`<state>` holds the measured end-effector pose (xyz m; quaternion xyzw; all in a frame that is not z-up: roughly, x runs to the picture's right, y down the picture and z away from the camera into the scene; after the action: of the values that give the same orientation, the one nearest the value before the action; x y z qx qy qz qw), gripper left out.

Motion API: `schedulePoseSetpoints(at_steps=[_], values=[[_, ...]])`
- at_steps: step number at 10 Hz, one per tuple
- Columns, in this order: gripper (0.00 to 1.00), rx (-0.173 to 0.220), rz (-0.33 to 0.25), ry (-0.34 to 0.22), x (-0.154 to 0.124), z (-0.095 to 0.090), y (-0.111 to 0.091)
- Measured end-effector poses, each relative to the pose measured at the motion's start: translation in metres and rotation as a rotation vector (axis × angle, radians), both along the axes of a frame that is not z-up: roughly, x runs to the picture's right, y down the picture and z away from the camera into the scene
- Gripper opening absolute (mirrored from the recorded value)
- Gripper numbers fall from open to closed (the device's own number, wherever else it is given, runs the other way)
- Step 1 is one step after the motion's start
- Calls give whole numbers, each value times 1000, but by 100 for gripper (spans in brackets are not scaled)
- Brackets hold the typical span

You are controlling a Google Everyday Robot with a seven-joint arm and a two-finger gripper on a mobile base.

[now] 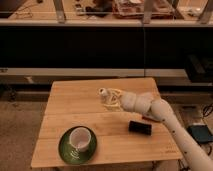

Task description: Stand the bottle upright

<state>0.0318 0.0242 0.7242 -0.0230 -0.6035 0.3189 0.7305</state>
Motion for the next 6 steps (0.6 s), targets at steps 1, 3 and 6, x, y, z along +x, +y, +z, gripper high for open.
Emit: schedulePoseSetpoints(at_steps=[1, 3, 6], values=[[15, -28, 48, -41, 6, 2, -1], [15, -80, 75, -82, 7, 13, 13], [15, -123, 46, -89, 0, 23, 34]])
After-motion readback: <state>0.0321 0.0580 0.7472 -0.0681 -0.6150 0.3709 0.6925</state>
